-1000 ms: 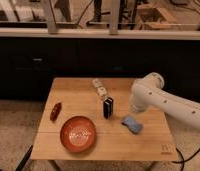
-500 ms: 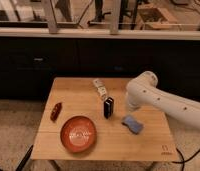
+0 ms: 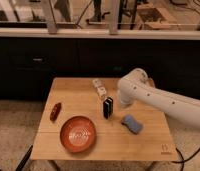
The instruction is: Knock the eraser over
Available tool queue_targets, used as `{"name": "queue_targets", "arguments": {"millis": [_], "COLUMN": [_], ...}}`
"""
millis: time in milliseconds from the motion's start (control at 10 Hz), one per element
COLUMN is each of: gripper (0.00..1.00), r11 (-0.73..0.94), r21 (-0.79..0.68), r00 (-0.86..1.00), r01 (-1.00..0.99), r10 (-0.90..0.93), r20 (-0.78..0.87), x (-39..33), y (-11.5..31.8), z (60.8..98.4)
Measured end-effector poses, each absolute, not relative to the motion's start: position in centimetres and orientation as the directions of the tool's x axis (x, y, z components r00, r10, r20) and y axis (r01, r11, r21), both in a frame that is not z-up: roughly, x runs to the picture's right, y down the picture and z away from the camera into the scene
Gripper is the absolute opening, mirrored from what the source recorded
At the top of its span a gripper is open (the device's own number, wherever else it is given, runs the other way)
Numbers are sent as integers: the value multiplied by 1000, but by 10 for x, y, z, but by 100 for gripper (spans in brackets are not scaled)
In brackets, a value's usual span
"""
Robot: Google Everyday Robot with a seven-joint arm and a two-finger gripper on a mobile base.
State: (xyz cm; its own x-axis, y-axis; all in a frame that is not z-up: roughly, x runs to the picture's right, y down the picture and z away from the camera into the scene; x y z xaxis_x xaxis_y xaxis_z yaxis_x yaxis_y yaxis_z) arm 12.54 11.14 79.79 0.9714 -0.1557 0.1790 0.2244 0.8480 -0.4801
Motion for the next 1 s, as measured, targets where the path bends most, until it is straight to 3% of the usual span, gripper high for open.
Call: {"name": "queue_targets", "arguments": {"millis": [1000], "gripper": [0], "r11": [833], "r21": [-478], "r00": [955], "r01": [278], "r10": [-186], "r20": [231], "x": [84], "y": [104], "z": [812]}}
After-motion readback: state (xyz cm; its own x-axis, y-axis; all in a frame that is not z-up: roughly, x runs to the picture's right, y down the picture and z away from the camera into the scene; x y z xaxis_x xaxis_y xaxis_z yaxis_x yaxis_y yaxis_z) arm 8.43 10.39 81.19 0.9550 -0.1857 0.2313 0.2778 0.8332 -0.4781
